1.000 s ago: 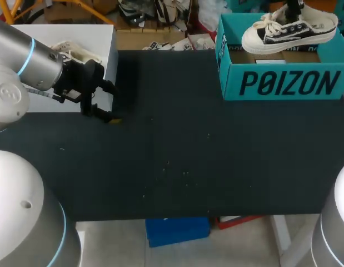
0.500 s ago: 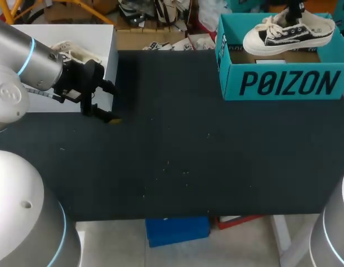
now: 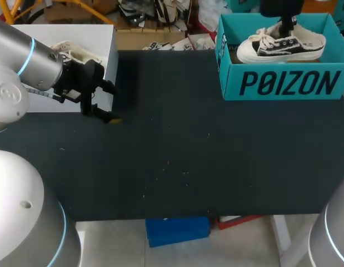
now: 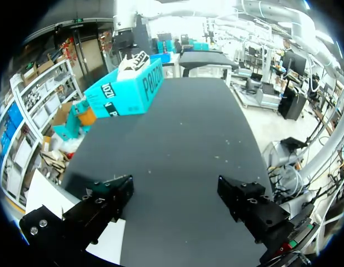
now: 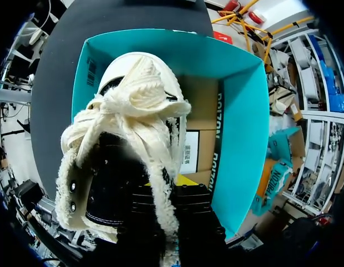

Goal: Take the shoe out of the shoebox, open the shoe tongue, remove and reinsert the insole, then place the shoe into the shoebox

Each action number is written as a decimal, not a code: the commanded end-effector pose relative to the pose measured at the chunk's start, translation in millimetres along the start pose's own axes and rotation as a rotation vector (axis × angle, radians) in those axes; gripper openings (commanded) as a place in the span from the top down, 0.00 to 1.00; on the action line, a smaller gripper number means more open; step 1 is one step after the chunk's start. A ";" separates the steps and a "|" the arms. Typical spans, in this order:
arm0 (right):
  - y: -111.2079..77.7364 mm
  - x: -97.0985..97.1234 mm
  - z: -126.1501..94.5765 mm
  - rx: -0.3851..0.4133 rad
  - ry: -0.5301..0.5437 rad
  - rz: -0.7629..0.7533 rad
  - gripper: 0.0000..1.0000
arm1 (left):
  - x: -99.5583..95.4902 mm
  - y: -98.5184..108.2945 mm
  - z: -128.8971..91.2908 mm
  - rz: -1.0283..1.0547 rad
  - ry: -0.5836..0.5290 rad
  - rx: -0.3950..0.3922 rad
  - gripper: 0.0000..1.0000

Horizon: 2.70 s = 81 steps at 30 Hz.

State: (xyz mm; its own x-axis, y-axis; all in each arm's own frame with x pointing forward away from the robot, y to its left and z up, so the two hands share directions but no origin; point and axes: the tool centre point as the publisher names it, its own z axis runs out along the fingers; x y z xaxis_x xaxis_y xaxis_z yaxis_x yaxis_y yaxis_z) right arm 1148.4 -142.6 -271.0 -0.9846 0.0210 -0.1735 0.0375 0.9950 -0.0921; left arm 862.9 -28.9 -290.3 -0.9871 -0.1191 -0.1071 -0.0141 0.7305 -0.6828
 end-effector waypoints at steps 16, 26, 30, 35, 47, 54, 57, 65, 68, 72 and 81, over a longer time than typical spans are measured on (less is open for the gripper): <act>3.3 2.3 56.0 -0.031 0.040 0.023 1.00 | 0.9 -0.7 0.5 -0.001 -0.002 -0.006 0.00; 5.3 4.9 78.9 -0.045 0.065 0.023 1.00 | 0.9 -0.7 0.5 -0.001 -0.002 -0.006 0.00; 4.2 3.7 84.5 -0.046 0.072 0.023 1.00 | 0.9 -0.7 0.5 -0.001 -0.002 -0.006 0.00; 4.1 2.5 91.9 -0.050 0.080 0.018 1.00 | 0.9 -0.7 0.5 -0.001 -0.002 -0.006 0.00; 6.0 7.5 98.1 -0.057 0.108 0.006 0.52 | 0.9 -0.7 0.5 -0.001 -0.002 -0.006 0.00; 1.2 8.9 87.2 -0.043 0.108 0.014 0.58 | 0.9 -0.7 0.5 -0.001 -0.002 -0.006 0.00; -3.3 8.7 77.6 -0.027 0.100 0.020 0.59 | 0.9 -0.7 0.5 -0.001 -0.002 -0.006 0.00; -15.8 8.4 39.6 0.028 0.059 0.041 0.63 | 0.9 -0.7 0.5 -0.001 -0.002 -0.006 0.00; -15.5 12.9 21.3 0.050 0.045 0.051 0.64 | 0.9 -0.7 0.5 -0.001 -0.002 -0.006 0.00; -10.8 24.1 -5.4 0.077 0.024 0.076 0.62 | 0.9 -0.7 0.5 -0.001 -0.002 -0.006 0.00; 25.9 61.9 -66.2 0.113 -0.039 0.169 0.62 | 0.9 -0.7 0.5 -0.001 -0.002 -0.006 0.00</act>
State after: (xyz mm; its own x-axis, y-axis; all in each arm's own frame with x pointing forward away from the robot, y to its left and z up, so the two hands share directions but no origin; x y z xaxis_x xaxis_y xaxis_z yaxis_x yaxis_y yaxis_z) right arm 1115.2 -125.5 -252.0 -0.9693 0.1849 -0.1619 0.2099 0.9655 -0.1543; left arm 862.8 -28.9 -290.2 -0.9871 -0.1191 -0.1071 -0.0141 0.7304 -0.6828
